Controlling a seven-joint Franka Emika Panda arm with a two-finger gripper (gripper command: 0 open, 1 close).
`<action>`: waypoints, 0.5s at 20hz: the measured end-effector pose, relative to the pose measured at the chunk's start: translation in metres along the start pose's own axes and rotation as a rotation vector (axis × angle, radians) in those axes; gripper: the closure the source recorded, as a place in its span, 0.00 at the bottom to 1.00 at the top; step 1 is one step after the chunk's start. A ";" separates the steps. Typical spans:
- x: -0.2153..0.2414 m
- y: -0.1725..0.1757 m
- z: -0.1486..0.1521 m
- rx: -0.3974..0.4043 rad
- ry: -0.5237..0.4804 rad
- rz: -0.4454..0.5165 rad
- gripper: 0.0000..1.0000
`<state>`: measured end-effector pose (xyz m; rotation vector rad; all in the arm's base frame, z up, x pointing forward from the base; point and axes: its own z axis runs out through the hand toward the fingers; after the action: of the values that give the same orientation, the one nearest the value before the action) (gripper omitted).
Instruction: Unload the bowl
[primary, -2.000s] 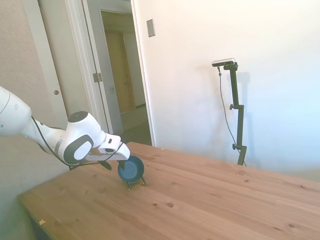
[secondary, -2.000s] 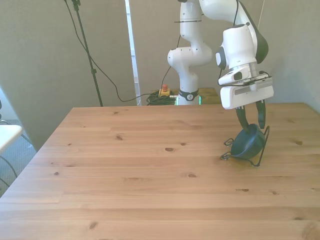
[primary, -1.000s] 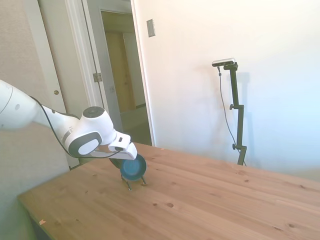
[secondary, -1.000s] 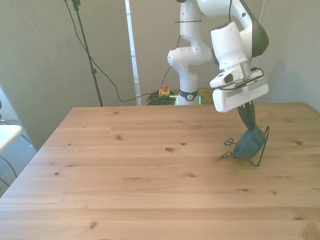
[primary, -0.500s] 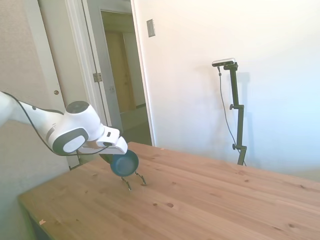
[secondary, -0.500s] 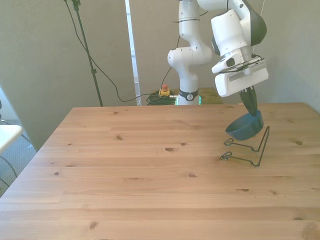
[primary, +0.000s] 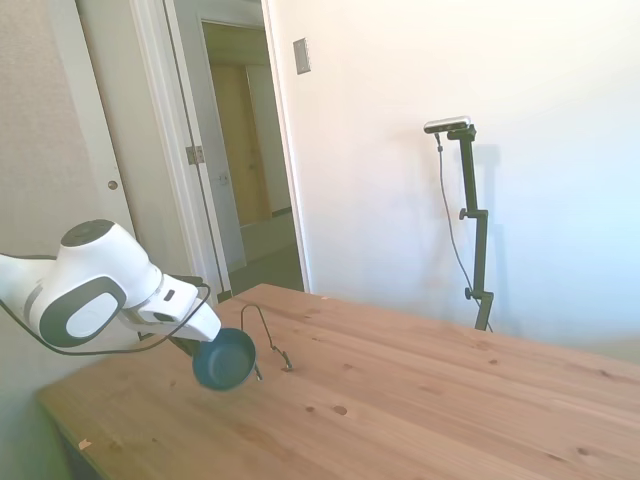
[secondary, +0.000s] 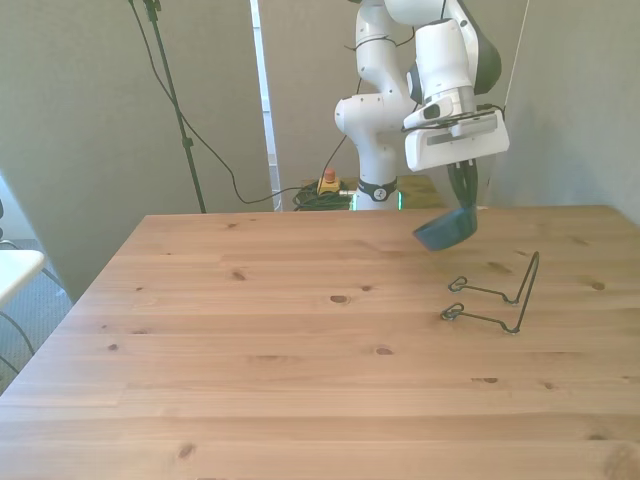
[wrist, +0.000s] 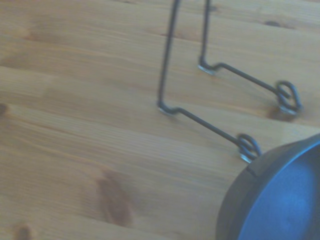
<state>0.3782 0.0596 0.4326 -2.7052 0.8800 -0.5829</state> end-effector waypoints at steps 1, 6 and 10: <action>0.005 0.008 0.000 -0.036 -0.001 0.037 1.00; 0.026 0.049 0.026 -0.169 -0.071 0.179 1.00; 0.048 0.053 0.053 -0.206 -0.131 0.221 0.00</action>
<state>0.4096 -0.0063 0.3817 -2.7322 1.2422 -0.2793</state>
